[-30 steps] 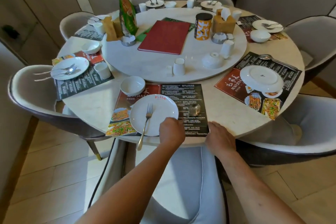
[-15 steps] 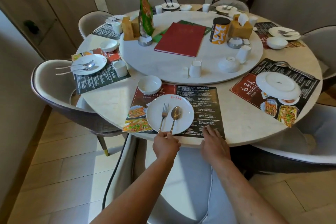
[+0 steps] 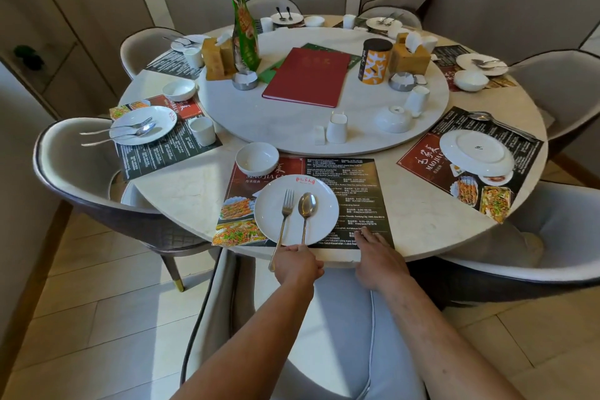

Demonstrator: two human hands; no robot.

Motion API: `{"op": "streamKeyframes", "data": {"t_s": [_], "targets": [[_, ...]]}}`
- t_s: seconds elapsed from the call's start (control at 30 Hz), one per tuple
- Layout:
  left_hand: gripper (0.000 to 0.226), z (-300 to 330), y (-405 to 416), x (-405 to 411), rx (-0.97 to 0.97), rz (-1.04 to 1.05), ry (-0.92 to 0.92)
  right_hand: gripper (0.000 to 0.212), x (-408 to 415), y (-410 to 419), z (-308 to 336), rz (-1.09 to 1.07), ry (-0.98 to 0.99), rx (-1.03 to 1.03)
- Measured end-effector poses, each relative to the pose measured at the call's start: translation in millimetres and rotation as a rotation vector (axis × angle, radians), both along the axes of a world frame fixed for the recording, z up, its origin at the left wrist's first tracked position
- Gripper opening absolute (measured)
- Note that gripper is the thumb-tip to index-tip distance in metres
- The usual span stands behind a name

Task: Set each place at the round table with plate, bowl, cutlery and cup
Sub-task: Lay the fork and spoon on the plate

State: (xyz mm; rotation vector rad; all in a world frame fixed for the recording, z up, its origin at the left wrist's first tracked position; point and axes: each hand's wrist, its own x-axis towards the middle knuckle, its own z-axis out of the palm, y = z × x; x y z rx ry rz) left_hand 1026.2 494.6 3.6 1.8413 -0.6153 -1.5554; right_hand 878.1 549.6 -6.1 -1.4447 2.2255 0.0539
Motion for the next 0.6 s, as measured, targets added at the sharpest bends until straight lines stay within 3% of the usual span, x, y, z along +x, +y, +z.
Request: {"op": "streamKeyframes", "data": {"t_s": [0.17,0.27,0.5,0.6], "targets": [[0.011,1.3,-2.0,1.1,0.068,-0.061,0.019,0.074,0.4,-0.3,2.4,-0.004,-0.007,0.012],[0.016,13.7,1.3,2.7,0.009,-0.179,-0.159,0.074,-0.9,-0.2,3.9,0.002,-0.013,0.020],[0.040,34.1,3.8,0.9,0.072,-0.282,-0.120,0.070,-3.3,0.5,5.8,-0.016,-0.042,0.018],[0.029,32.0,1.6,4.2,0.055,-0.209,-0.085,0.068,-1.6,4.7,8.1,-0.011,-0.054,0.028]]}}
